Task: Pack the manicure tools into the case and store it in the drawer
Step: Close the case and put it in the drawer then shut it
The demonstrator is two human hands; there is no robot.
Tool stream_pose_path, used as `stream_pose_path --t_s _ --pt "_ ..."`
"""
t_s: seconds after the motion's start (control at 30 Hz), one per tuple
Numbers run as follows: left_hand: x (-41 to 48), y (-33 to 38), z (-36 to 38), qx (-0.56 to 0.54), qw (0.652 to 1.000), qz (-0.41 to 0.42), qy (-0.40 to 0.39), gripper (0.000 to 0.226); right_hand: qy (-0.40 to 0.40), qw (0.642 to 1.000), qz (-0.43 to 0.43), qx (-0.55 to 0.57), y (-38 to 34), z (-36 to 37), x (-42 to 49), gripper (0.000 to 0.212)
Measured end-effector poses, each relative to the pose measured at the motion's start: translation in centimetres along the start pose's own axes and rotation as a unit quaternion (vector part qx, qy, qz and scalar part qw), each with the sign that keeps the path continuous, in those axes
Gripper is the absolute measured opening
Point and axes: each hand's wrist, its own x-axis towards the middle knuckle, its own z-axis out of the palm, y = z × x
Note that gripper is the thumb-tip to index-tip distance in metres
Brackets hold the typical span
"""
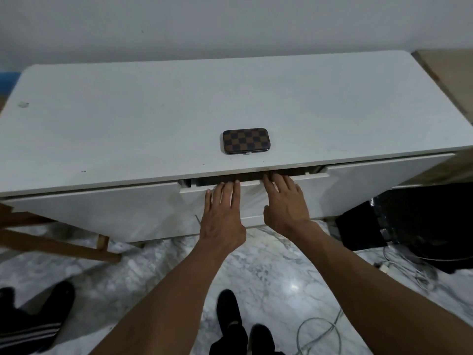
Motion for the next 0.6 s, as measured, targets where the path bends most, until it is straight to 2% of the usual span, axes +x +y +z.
stream_pose_path --t_s 0.2,0.33,0.6 --pt "-3.2 1.2 0.0 0.011 1.0 0.003 0.003 0.097 -0.076 0.996 -0.034 -0.027 1.1 0.1 -3.8 0.087" --pt "-6.1 2.6 0.2 0.002 0.999 -0.036 -0.038 0.097 -0.121 0.99 -0.066 -0.033 1.8 -0.1 -6.6 0.093" --pt "-12.8 4.8 0.5 -0.037 0.995 -0.049 -0.083 0.103 -0.138 0.987 -0.08 -0.022 2.3 0.7 -13.2 0.09"
